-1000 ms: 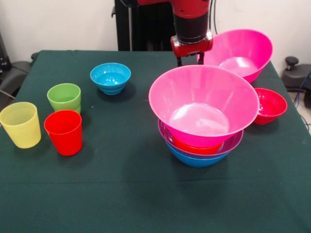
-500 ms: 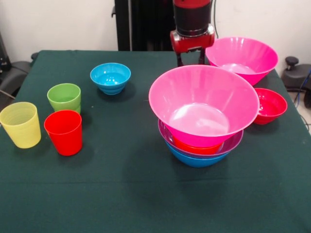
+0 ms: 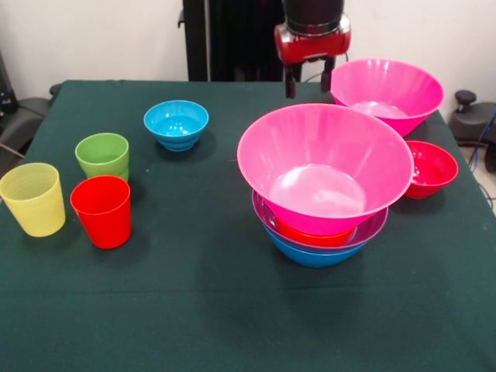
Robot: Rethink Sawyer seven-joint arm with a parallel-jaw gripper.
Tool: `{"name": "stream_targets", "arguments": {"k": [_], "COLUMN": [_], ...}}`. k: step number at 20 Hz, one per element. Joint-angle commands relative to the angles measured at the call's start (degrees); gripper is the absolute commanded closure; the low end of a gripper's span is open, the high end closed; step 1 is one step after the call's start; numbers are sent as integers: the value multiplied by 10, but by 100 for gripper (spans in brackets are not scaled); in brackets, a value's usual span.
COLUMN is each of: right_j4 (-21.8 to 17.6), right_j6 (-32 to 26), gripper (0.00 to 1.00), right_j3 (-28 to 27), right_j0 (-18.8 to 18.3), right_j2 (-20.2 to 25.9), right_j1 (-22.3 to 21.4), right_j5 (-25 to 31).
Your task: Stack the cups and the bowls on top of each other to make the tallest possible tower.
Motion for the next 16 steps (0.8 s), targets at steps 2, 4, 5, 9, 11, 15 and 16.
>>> {"name": "stream_targets", "arguments": {"k": [2,4,5,9,11,15,16], "right_j4": [15,15,17,25,28,36,36], "right_j6": [-23,-14,-4,19,27,46,51], "gripper": [0,0,0,0,0,0,0], "right_j3": [-42,-41,-42,-27,-6,17,22], "right_j0": [7,13,18,32,30,41,43], "right_j2": [54,50,46,41,46,48,48], "right_j1": [-5,15,28,63,61,63,63], "right_j5": [97,112,116,113,79,44,34]}}
